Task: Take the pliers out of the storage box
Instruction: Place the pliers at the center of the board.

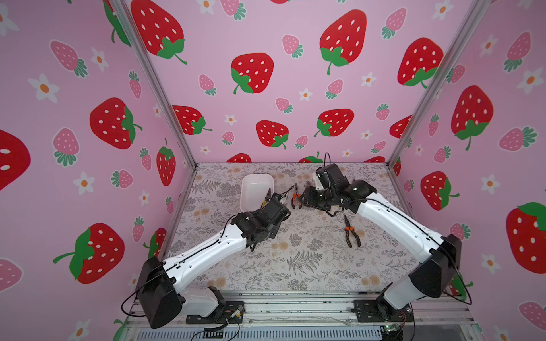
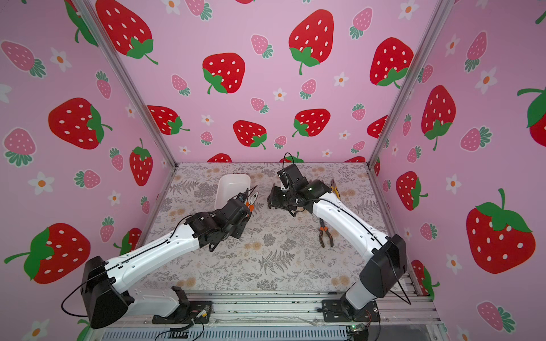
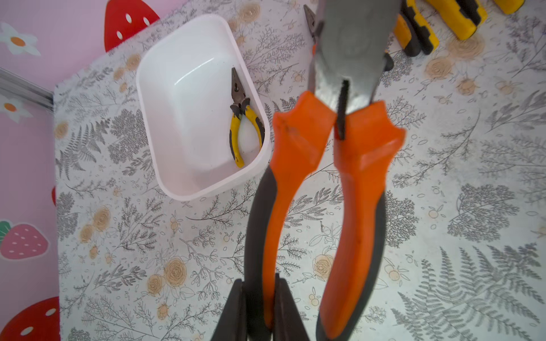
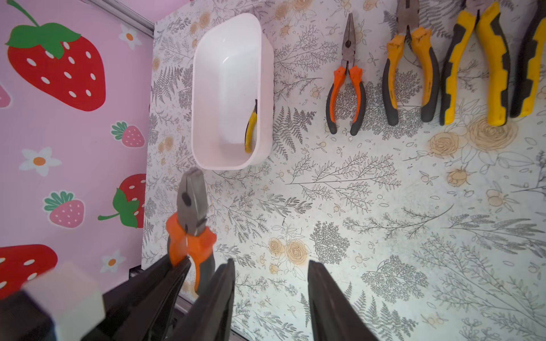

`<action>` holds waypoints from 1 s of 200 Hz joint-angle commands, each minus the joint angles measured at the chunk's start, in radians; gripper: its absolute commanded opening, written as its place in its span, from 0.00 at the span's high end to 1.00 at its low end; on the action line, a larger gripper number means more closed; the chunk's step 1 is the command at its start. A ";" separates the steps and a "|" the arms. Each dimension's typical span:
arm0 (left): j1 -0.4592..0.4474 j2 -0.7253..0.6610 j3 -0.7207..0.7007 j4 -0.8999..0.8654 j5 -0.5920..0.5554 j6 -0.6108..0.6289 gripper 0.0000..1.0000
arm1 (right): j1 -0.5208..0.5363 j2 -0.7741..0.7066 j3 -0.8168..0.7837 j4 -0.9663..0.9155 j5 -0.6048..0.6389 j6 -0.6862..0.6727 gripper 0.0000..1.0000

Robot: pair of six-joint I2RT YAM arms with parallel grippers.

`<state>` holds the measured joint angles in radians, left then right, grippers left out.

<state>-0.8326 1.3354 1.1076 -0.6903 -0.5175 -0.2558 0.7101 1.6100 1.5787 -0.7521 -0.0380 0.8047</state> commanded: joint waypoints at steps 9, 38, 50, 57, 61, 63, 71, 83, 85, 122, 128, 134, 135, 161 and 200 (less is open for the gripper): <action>-0.019 -0.042 -0.032 0.094 -0.157 -0.005 1.00 | -0.009 0.006 0.076 -0.060 -0.009 0.105 0.54; -0.047 -0.054 -0.056 0.119 -0.183 -0.008 1.00 | -0.020 0.033 0.122 -0.078 -0.006 0.131 0.52; -0.061 -0.053 -0.058 0.130 -0.190 -0.007 1.00 | -0.020 0.053 0.144 -0.079 -0.027 0.125 0.52; -0.071 -0.049 -0.059 0.133 -0.197 -0.007 1.00 | -0.020 0.066 0.156 -0.076 -0.041 0.125 0.51; -0.079 -0.048 -0.060 0.137 -0.204 -0.005 1.00 | -0.021 0.073 0.161 -0.078 -0.048 0.124 0.51; -0.084 -0.046 -0.060 0.140 -0.207 -0.003 1.00 | -0.020 0.076 0.166 -0.078 -0.050 0.126 0.51; -0.100 -0.043 -0.064 0.153 -0.221 0.004 1.00 | -0.020 0.091 0.183 -0.081 -0.056 0.126 0.51; -0.123 -0.036 -0.066 0.167 -0.242 0.009 1.00 | -0.020 0.114 0.210 -0.092 -0.059 0.128 0.51; -0.125 -0.034 -0.065 0.168 -0.245 0.010 1.00 | -0.020 0.117 0.215 -0.095 -0.059 0.127 0.51; -0.168 -0.001 -0.047 0.173 -0.309 0.024 1.00 | -0.021 0.161 0.269 -0.122 -0.049 0.128 0.51; -0.175 0.004 -0.042 0.175 -0.319 0.028 1.00 | -0.020 0.163 0.271 -0.124 -0.051 0.131 0.51; -0.180 0.009 -0.039 0.173 -0.331 0.030 1.00 | -0.018 0.166 0.271 -0.126 -0.051 0.131 0.51; -0.180 0.009 -0.039 0.173 -0.332 0.030 1.00 | -0.018 0.165 0.270 -0.127 -0.051 0.132 0.51; -0.193 0.040 -0.016 0.160 -0.380 0.030 1.00 | -0.004 0.166 0.268 -0.129 -0.043 0.133 0.51; -0.210 0.095 0.032 0.135 -0.429 0.023 1.00 | 0.014 0.166 0.250 -0.121 -0.042 0.154 0.52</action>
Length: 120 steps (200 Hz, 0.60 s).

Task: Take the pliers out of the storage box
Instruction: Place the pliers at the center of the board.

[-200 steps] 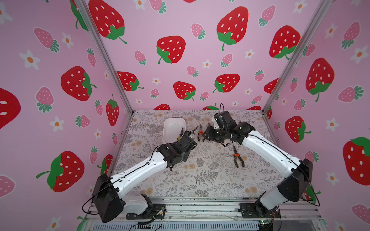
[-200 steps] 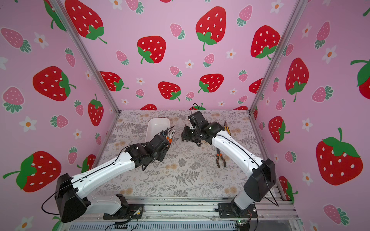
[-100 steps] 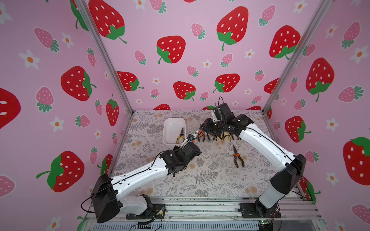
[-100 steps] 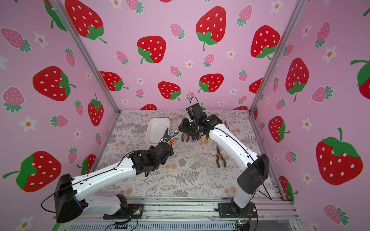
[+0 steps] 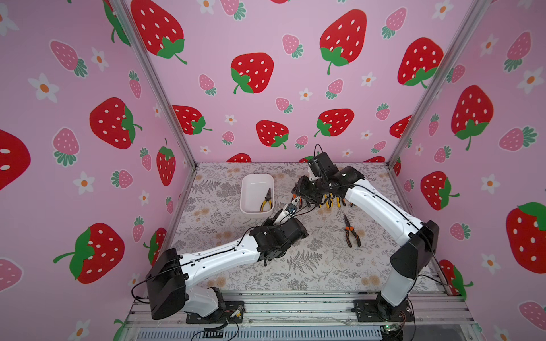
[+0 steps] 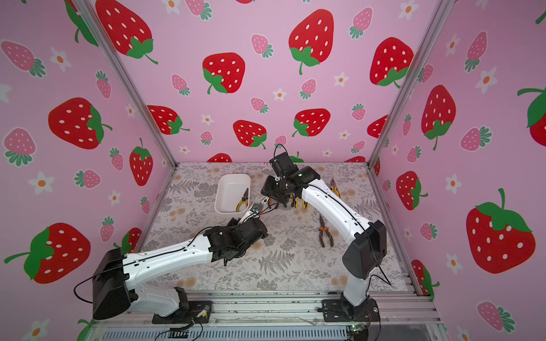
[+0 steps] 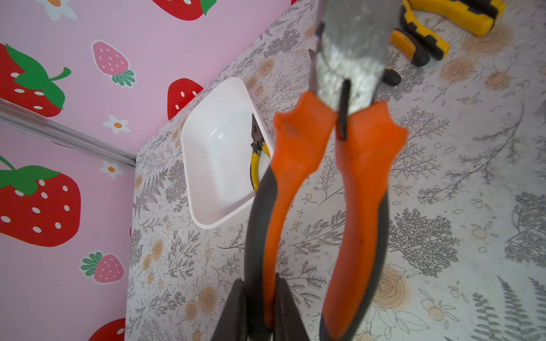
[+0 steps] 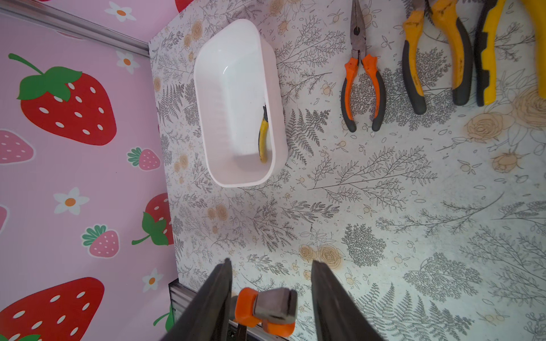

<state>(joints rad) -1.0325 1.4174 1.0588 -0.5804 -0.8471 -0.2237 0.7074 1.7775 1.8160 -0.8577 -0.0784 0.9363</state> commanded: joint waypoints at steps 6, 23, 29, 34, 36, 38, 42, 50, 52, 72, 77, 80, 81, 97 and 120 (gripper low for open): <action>-0.010 0.018 0.086 0.022 -0.101 -0.012 1.00 | 0.018 -0.002 0.007 -0.011 -0.003 0.029 0.52; -0.011 0.027 0.098 0.022 -0.101 -0.014 1.00 | 0.025 0.000 -0.007 0.002 -0.010 0.038 0.53; -0.011 0.030 0.103 0.023 -0.099 -0.013 1.00 | 0.026 0.001 -0.012 0.005 -0.011 0.042 0.53; -0.011 0.033 0.107 0.022 -0.099 -0.012 1.00 | 0.028 -0.001 -0.016 0.008 -0.013 0.046 0.54; -0.011 0.035 0.109 0.022 -0.100 -0.012 1.00 | 0.028 -0.001 -0.019 0.009 -0.013 0.047 0.54; -0.011 0.036 0.112 0.020 -0.100 -0.012 1.00 | 0.029 -0.001 -0.020 0.009 -0.014 0.049 0.54; -0.011 0.039 0.116 0.017 -0.101 -0.012 1.00 | 0.030 -0.001 -0.025 0.013 -0.014 0.051 0.55; -0.011 0.046 0.125 0.012 -0.103 -0.011 1.00 | 0.033 -0.006 -0.033 0.019 -0.013 0.057 0.55; -0.011 0.048 0.126 0.011 -0.103 -0.010 1.00 | 0.033 -0.007 -0.035 0.021 -0.014 0.059 0.56; -0.011 0.059 0.137 0.009 -0.103 -0.007 1.00 | 0.038 -0.013 -0.057 0.032 -0.014 0.069 0.60; -0.011 0.059 0.138 0.009 -0.103 -0.006 1.00 | 0.039 -0.015 -0.063 0.036 -0.015 0.073 0.61; -0.011 0.061 0.139 0.011 -0.102 -0.006 1.00 | 0.042 -0.017 -0.067 0.038 -0.015 0.074 0.62; -0.011 0.061 0.139 0.011 -0.102 -0.006 1.00 | 0.042 -0.017 -0.068 0.038 -0.015 0.074 0.63; -0.011 0.070 0.145 0.009 -0.103 -0.002 1.00 | 0.046 -0.024 -0.088 0.045 -0.014 0.082 0.68; -0.011 0.092 0.156 0.002 -0.109 0.000 1.00 | 0.057 -0.026 -0.102 0.050 -0.011 0.087 0.69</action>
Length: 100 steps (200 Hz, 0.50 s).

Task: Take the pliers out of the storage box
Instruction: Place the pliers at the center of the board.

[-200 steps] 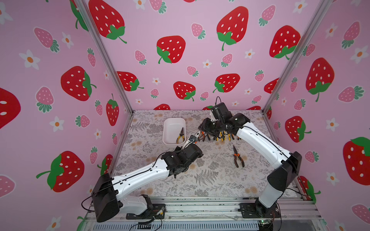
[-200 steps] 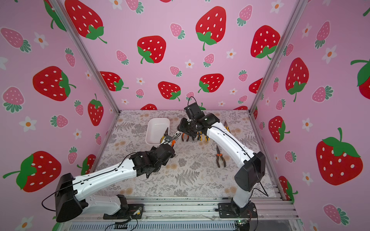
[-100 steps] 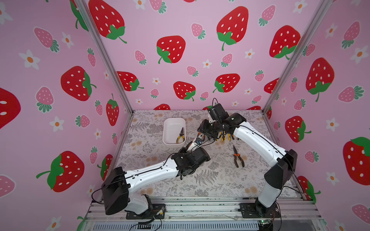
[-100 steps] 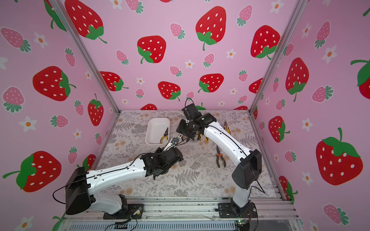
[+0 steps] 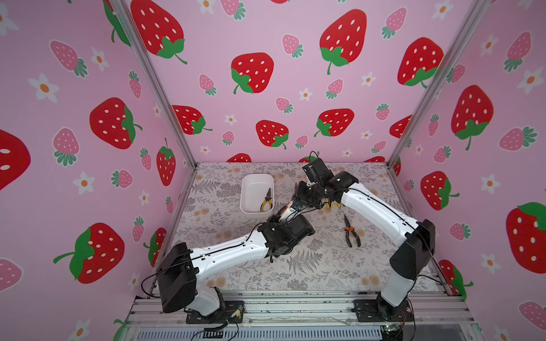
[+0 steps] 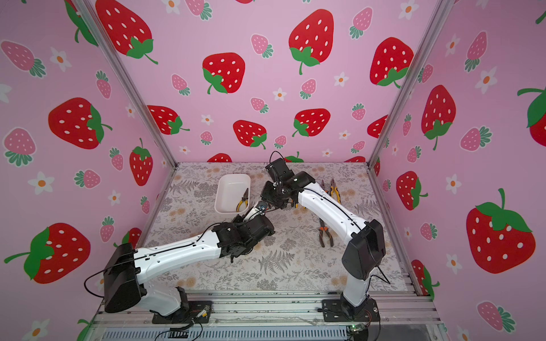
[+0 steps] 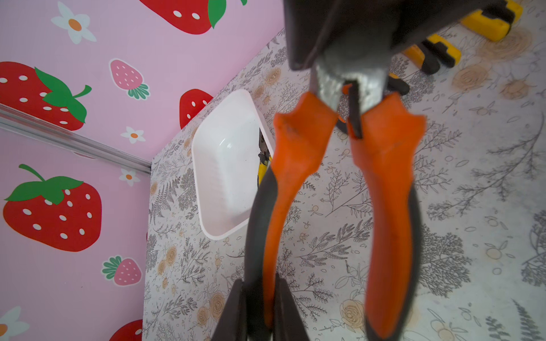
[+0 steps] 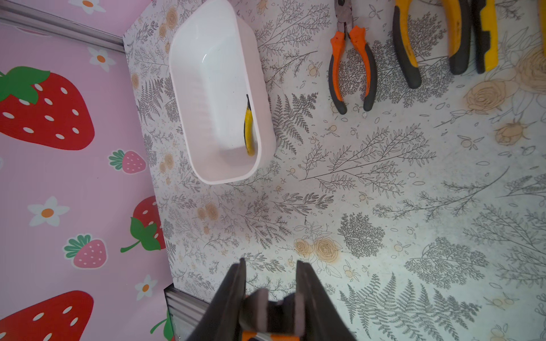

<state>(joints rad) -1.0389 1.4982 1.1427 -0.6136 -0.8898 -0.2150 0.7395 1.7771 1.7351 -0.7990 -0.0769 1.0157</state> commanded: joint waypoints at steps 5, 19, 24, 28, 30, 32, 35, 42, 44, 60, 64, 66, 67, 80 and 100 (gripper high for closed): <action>-0.003 0.015 0.074 0.035 -0.067 -0.010 1.00 | 0.026 -0.026 -0.022 -0.010 -0.012 0.008 0.69; 0.000 0.027 0.076 0.034 -0.066 -0.015 1.00 | 0.032 -0.025 -0.022 -0.015 -0.008 0.008 0.70; 0.001 0.029 0.077 0.033 -0.064 -0.016 1.00 | 0.033 -0.025 -0.022 -0.019 -0.005 0.010 0.72; 0.002 0.030 0.078 0.031 -0.062 -0.017 1.00 | 0.034 -0.025 -0.022 -0.020 -0.002 0.009 0.73; 0.002 0.030 0.078 0.031 -0.062 -0.018 1.00 | 0.036 -0.024 -0.022 -0.021 -0.001 0.010 0.73; 0.001 0.031 0.078 0.031 -0.060 -0.017 1.00 | 0.036 -0.024 -0.022 -0.021 0.000 0.010 0.74; 0.002 0.032 0.078 0.031 -0.060 -0.018 1.00 | 0.036 -0.025 -0.023 -0.024 0.004 0.011 0.75; 0.002 0.034 0.081 0.030 -0.060 -0.020 1.00 | 0.038 -0.025 -0.025 -0.026 0.010 0.013 0.76; 0.002 0.034 0.081 0.028 -0.059 -0.020 1.00 | 0.039 -0.026 -0.026 -0.027 0.011 0.012 0.76; 0.007 0.035 0.087 0.017 -0.050 -0.027 1.00 | 0.039 -0.033 -0.038 -0.027 0.022 0.015 0.80; 0.008 0.035 0.089 0.014 -0.049 -0.028 1.00 | 0.038 -0.035 -0.042 -0.027 0.025 0.017 0.82; 0.008 0.034 0.089 0.013 -0.048 -0.029 1.00 | 0.038 -0.037 -0.044 -0.027 0.026 0.017 0.82; 0.008 0.034 0.089 0.013 -0.048 -0.029 1.00 | 0.038 -0.037 -0.044 -0.027 0.027 0.017 0.83; 0.008 0.030 0.092 0.006 -0.036 -0.035 1.00 | 0.039 -0.038 -0.057 -0.022 0.036 0.018 0.86; 0.011 0.019 0.098 -0.007 0.001 -0.054 1.00 | 0.038 -0.043 -0.075 -0.018 0.048 0.021 0.93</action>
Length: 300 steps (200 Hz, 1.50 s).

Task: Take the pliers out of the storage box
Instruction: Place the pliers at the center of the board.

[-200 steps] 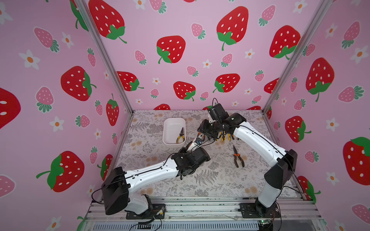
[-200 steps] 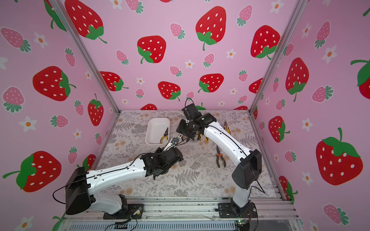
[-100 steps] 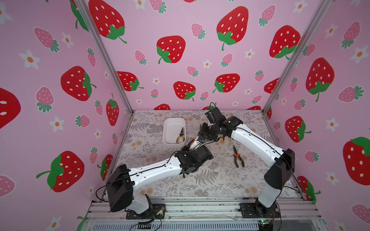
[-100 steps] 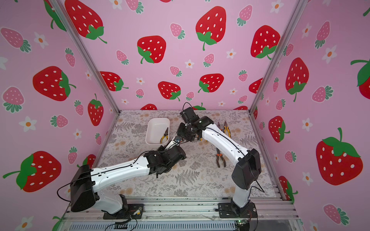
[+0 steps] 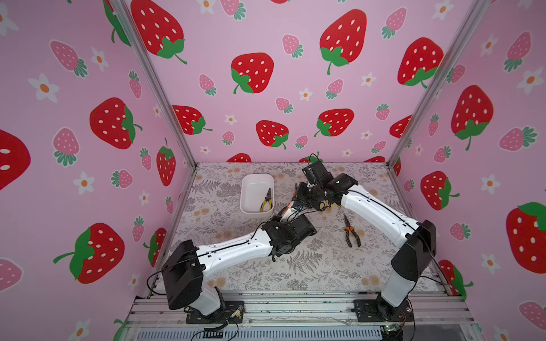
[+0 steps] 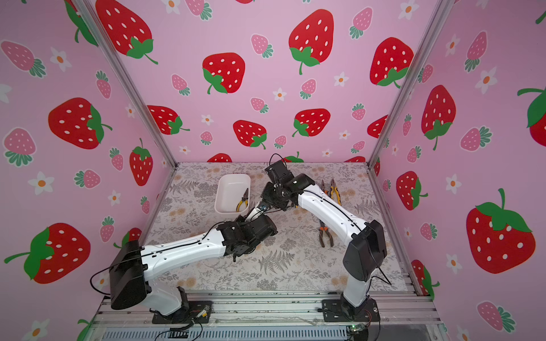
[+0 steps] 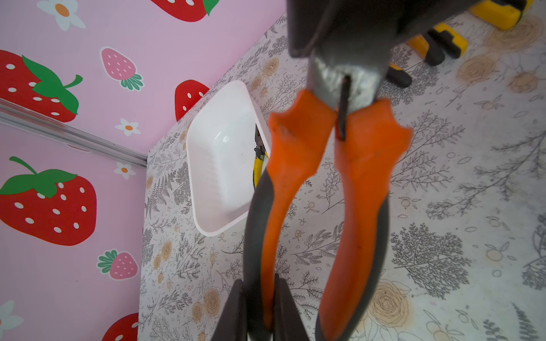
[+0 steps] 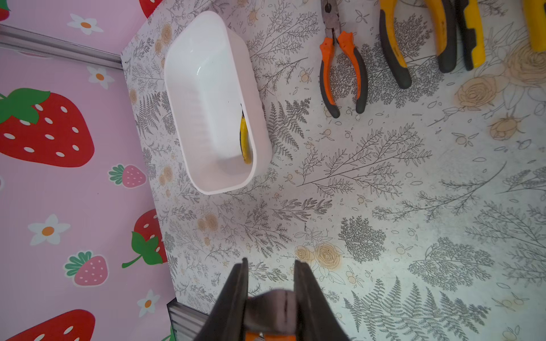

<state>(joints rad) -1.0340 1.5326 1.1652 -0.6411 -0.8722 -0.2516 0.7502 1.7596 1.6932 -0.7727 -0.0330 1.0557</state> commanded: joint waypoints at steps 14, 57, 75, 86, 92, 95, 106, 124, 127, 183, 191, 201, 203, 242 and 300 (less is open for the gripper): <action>0.006 -0.029 0.074 0.013 0.009 -0.037 0.83 | 0.027 -0.026 -0.034 -0.044 0.024 -0.030 0.95; 0.005 -0.086 0.051 0.002 0.096 -0.091 0.65 | 0.001 -0.035 -0.025 -0.048 0.058 -0.088 1.00; 0.005 -0.114 0.033 0.001 0.132 -0.125 0.66 | -0.009 -0.032 -0.011 -0.070 0.095 -0.133 1.00; 0.006 -0.138 0.020 0.001 0.151 -0.145 0.67 | -0.015 -0.031 0.001 -0.090 0.124 -0.171 1.00; 0.004 -0.152 0.014 -0.002 0.158 -0.153 0.67 | -0.019 -0.033 0.003 -0.097 0.137 -0.197 1.00; 0.003 -0.160 0.012 -0.005 0.160 -0.157 0.68 | -0.020 -0.034 0.002 -0.097 0.144 -0.207 1.00; 0.000 -0.192 0.000 -0.011 0.165 -0.167 0.68 | -0.030 -0.044 -0.011 -0.100 0.159 -0.254 1.00; 0.000 -0.238 -0.015 -0.030 0.167 -0.176 0.68 | -0.053 -0.077 -0.058 -0.075 0.128 -0.376 1.00; 0.000 -0.244 -0.018 -0.034 0.166 -0.177 0.68 | -0.058 -0.084 -0.069 -0.068 0.117 -0.396 1.00; 0.002 -0.285 -0.095 -0.043 0.192 -0.212 0.70 | -0.172 -0.105 -0.147 -0.143 0.011 -0.769 1.00; 0.002 -0.290 -0.108 -0.028 0.202 -0.213 0.70 | -0.183 -0.088 -0.139 -0.170 0.019 -0.802 1.00; 0.002 -0.294 -0.120 -0.011 0.209 -0.213 0.70 | -0.195 -0.067 -0.136 -0.191 0.031 -0.834 1.00; 0.002 -0.295 -0.120 -0.008 0.208 -0.214 0.70 | -0.198 -0.063 -0.136 -0.193 0.032 -0.838 1.00; 0.002 -0.273 -0.111 -0.002 0.208 -0.210 0.70 | -0.273 0.005 -0.171 -0.176 -0.009 -0.907 1.00; 0.003 -0.256 -0.118 0.004 0.214 -0.207 0.70 | -0.317 0.096 -0.222 -0.152 -0.008 -0.923 1.00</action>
<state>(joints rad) -1.0321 1.2652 1.0458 -0.6464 -0.6605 -0.4511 0.4465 1.8469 1.4979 -0.9276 -0.0303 0.1505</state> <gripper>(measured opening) 0.299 0.263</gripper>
